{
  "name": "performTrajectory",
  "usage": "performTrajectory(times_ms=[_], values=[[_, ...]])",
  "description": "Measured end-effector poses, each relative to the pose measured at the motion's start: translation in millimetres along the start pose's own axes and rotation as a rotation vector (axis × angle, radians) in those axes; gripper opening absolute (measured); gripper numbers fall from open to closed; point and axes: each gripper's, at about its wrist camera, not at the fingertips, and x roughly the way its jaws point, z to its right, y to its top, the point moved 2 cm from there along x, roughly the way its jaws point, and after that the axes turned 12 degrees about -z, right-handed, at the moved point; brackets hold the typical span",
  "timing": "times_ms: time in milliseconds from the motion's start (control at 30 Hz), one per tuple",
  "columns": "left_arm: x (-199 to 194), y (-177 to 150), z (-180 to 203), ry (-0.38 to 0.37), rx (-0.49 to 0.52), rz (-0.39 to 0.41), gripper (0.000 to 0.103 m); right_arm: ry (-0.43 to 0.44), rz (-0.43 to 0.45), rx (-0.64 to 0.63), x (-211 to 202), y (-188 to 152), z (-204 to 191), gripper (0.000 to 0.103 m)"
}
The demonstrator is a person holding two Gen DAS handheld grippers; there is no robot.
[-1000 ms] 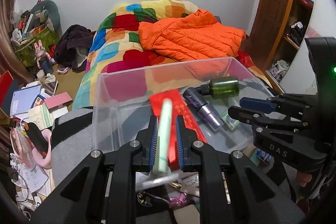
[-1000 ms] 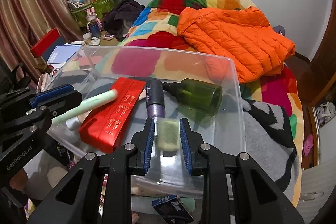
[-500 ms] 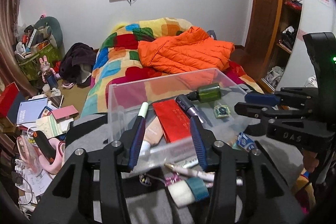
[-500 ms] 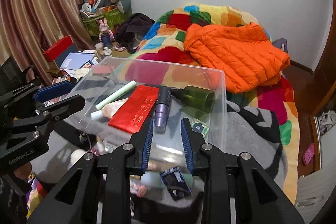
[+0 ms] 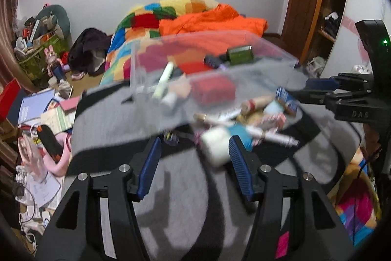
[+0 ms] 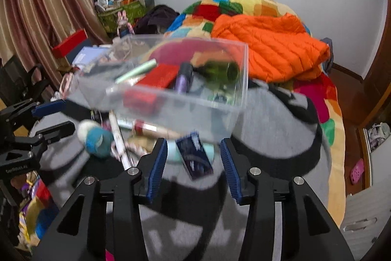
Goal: Organize objects
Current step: 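Grasp the white tape roll with the left tool while the right tool grasps the blue Max pack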
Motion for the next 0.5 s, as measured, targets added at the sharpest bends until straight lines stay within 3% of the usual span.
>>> performTrajectory(times_ms=[233, 433, 500], values=[[20, -11, -10, -0.034, -0.001, -0.063, 0.057, -0.004, -0.068, 0.01, 23, -11, 12, 0.047], [32, 3, 1, -0.183, 0.06, -0.07, 0.068, 0.016, -0.088, 0.017, 35, -6, 16, 0.048], [33, 9, 5, -0.161, 0.073, -0.064, 0.068, 0.015, -0.098, 0.012, 39, -3, 15, 0.048]])
